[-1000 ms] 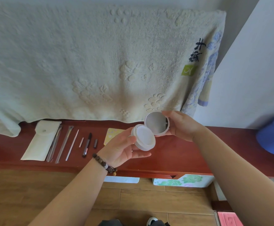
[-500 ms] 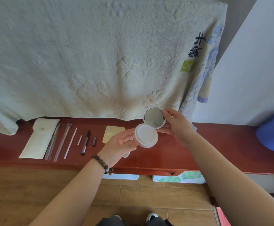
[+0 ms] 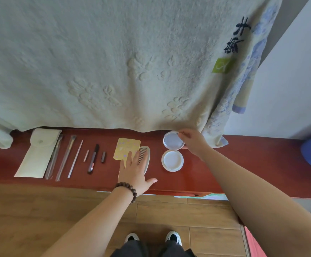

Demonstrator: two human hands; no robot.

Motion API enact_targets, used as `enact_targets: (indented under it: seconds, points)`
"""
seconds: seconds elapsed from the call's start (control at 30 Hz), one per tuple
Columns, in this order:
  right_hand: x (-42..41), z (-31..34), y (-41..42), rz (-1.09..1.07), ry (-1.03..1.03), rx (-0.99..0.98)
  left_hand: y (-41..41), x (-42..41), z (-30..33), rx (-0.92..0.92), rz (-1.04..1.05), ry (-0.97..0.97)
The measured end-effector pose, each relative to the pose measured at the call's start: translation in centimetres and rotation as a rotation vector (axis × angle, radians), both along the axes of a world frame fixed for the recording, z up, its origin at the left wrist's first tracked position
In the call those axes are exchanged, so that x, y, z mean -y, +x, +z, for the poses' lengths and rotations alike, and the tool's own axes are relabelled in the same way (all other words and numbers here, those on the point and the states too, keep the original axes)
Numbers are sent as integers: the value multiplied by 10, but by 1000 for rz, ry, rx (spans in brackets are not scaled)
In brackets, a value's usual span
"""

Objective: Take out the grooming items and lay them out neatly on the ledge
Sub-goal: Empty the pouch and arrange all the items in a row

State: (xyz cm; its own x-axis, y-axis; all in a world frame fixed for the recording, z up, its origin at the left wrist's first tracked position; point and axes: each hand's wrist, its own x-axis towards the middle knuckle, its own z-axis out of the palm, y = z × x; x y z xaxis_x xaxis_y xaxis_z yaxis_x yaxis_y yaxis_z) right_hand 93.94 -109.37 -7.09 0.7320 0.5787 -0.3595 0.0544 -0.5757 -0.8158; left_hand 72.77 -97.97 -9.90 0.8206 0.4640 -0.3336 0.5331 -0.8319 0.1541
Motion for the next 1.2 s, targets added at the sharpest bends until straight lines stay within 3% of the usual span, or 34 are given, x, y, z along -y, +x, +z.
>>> enact_targets:
  seconds: [0.33, 0.57, 0.73, 0.87, 1.03, 1.2]
  points:
    - [-8, -11, 6, -61, 64, -77, -3, 2, -18, 19, 33, -8]
    - [0, -12, -18, -2, 72, 166, -3, 0, -21, 17, 33, 0]
    - [8, -17, -27, -60, 85, 183, -4, 1, -19, 15, 16, 2]
    - [26, -22, -64, -159, 35, 368, -9, -4, -18, 45, 24, 14]
    - [21, -55, -109, -67, -146, 421, -30, -21, -18, 131, 80, -6]
    - [7, -65, -116, -131, -233, 475, -41, -32, -18, 110, 62, -45]
